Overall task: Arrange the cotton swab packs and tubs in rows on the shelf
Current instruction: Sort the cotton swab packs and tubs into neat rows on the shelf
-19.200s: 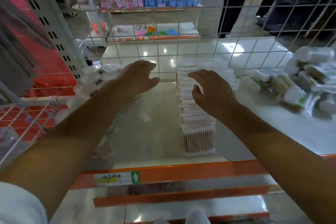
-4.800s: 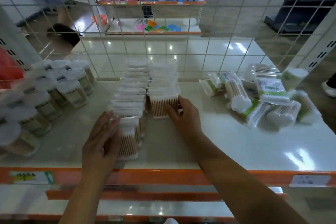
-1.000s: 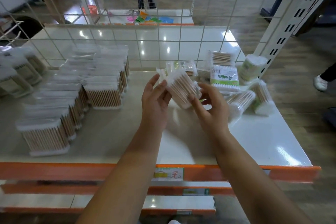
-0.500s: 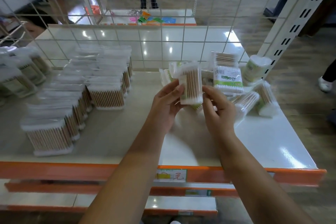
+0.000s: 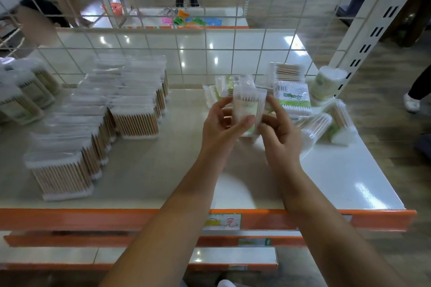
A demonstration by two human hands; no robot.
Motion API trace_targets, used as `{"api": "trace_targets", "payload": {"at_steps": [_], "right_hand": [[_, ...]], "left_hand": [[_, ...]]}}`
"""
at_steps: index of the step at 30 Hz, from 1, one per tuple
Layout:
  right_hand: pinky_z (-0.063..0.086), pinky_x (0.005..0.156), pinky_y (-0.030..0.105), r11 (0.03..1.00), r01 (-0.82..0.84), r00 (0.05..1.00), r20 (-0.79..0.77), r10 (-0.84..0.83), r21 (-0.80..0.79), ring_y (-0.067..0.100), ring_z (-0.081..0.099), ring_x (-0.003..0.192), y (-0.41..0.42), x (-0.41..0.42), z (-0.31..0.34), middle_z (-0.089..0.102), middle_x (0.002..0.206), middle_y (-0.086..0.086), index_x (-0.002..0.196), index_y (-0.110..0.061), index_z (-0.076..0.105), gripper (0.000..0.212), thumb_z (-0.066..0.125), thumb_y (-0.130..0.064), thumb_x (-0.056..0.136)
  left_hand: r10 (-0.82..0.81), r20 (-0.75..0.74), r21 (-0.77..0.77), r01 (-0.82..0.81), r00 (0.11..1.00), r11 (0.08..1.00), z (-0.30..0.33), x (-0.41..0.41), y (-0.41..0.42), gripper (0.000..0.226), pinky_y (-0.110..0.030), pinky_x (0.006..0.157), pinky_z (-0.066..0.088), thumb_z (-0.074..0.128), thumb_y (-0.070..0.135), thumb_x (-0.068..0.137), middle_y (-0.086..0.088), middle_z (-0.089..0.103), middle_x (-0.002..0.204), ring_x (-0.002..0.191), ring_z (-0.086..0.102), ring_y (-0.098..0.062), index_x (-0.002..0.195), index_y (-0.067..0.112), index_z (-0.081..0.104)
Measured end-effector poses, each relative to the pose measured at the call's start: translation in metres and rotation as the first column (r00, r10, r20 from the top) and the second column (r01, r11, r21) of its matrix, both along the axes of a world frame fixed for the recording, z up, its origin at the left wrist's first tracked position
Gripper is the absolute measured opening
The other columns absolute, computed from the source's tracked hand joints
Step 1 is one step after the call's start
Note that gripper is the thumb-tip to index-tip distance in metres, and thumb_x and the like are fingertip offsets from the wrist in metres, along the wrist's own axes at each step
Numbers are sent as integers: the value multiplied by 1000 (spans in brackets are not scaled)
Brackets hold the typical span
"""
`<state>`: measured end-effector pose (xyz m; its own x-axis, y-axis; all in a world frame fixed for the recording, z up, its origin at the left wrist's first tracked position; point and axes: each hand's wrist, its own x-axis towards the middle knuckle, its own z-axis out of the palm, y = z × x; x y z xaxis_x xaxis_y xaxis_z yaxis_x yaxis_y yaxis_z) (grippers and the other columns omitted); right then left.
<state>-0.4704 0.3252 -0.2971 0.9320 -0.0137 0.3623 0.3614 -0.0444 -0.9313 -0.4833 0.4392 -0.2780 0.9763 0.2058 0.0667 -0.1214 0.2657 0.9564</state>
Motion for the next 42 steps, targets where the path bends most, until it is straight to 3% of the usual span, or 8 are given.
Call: {"api": "trace_targets", "payload": {"at_steps": [5,11,14,20,26,31,36,42], "right_hand": [[50,72,23,998,-3,1000,11,2,61,6,64,84,1,-1,3,67,96,-3,132,-35,36,58,58,-32,78],[48,71,11,990,24,994,105,-9,-139,-1,62,83,2,2,5,61,99,-11,132,-27,34,70,67,-36,71],[52,74,19,977,48,995,94,-29,-208,4,63,84,4,1,10,64,104,4,124,-28,45,59,70,-34,72],[54,77,30,937,175,974,194,-120,-303,14,62,88,28,-1,41,61,111,6,123,-28,47,58,75,-30,73],[55,76,25,929,188,946,315,-83,-319,13,61,95,107,-14,80,54,116,-3,125,-24,47,56,71,-32,75],[55,78,26,964,60,969,247,6,-258,13,60,97,187,-37,92,54,119,2,127,-18,49,57,74,-17,76],[56,76,26,970,-20,972,221,76,-243,14,60,98,261,-61,99,52,116,0,126,-16,49,57,72,-23,75],[56,78,37,942,-159,969,134,205,-297,20,59,101,335,-88,96,53,120,5,129,-18,46,57,72,-23,78]], "left_hand": [[139,41,329,-145,989,933,-4,-2,-2,58,-35,76,57,81,14,67,6,60,103,93,62,-13,108,41,49],[137,137,624,-193,981,757,-8,-2,-3,72,-34,89,50,81,21,68,-2,51,122,110,53,-16,130,17,46],[73,180,693,-179,981,699,-1,-6,7,71,-24,89,46,79,19,70,-4,51,123,112,51,-15,132,13,44],[-54,240,869,-190,969,456,38,-20,70,71,-29,95,35,73,26,77,-11,47,132,119,45,-25,137,10,39],[13,280,911,-270,960,312,83,-51,159,56,-24,89,32,63,34,85,-8,49,126,113,45,-23,133,12,46],[116,268,924,-289,956,250,98,-83,244,51,-34,90,39,57,36,85,-9,51,123,112,47,-26,128,11,50],[243,204,951,-251,948,183,103,-117,319,55,-29,89,31,52,42,82,-11,49,128,117,43,-29,129,13,50],[258,156,973,-193,953,125,96,-137,397,56,-40,96,36,36,40,82,-18,56,125,115,49,-35,121,6,58]]}}
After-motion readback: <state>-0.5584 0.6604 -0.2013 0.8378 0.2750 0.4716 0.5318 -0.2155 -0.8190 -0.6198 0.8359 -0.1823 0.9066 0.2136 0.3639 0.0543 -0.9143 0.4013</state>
